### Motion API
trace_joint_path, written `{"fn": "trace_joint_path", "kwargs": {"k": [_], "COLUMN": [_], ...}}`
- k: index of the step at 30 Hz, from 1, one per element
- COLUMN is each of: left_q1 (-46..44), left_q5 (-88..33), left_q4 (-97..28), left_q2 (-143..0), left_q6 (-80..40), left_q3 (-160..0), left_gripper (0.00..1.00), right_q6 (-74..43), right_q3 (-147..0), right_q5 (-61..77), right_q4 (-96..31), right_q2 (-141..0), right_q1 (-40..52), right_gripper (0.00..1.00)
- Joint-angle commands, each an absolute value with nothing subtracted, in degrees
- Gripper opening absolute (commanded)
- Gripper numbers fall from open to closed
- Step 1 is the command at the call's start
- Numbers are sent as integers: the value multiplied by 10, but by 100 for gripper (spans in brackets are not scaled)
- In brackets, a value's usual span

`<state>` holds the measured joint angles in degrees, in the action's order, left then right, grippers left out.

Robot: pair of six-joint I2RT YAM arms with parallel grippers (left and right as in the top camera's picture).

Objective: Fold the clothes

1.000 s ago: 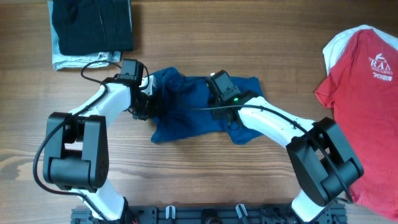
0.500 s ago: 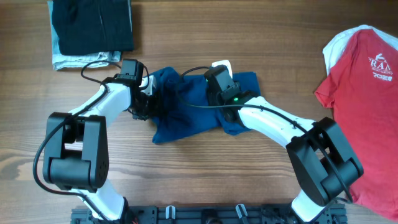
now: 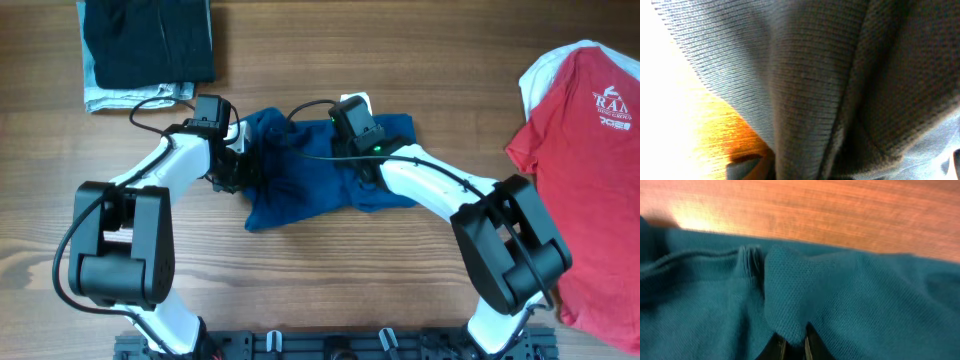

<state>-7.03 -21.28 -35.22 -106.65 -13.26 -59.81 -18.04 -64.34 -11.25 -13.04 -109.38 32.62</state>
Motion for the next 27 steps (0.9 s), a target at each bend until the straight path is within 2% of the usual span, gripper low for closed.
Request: {"fn": "trace_joint_path", "kwargs": {"k": [1, 2, 3, 4, 5, 6, 7, 9, 14, 18, 20, 23, 27], "left_q1": [-69, -69, -69, -69, -69, -67, -65, -56, 20, 92, 102, 77, -29], "left_q5": [-147, -147, -147, -147, -147, -147, -147, -147, -85, -14, -17, -19, -23], "left_q4": [-363, -363, -363, -363, -367, -369, -370, -372, -414, -535, -598, -675, -760], "left_q2": [-1086, -1086, -1086, -1086, -1086, -1086, -1086, -1086, -1082, -1065, -1060, -1055, -1054], "left_q6": [-140, -140, -140, -140, -140, -140, -140, -140, -159, -166, -185, -186, -200], "left_q3": [-578, -578, -578, -578, -580, -582, -584, -587, -602, -694, -754, -836, -944], "left_gripper": [26, 27, 30, 37, 39, 39, 32, 4, 4, 4, 4, 4, 4], "right_q6": [-192, -201, -215, -221, -226, -232, -243, -246, -257, -276, -283, -287, -288], "right_q3": [-658, -667, -675, -687, -710, -732, -756, -778, -778, -771, -771, -771, -752], "right_q5": [-89, -89, -89, -89, -90, -89, -89, -89, -89, -85, -85, -84, -27], "right_q4": [-142, -155, -169, -184, -218, -253, -296, -352, -469, -521, -527, -526, -514], "right_q2": [-1097, -1088, -1079, -1065, -1035, -1003, -972, -915, -774, -760, -764, -775, -835], "right_q1": [326, 325, 325, 325, 320, 311, 301, 284, 262, 262, 262, 262, 262], "right_gripper": [55, 66, 73, 81, 100, 100, 99, 99, 100, 100, 100, 99, 100]}}
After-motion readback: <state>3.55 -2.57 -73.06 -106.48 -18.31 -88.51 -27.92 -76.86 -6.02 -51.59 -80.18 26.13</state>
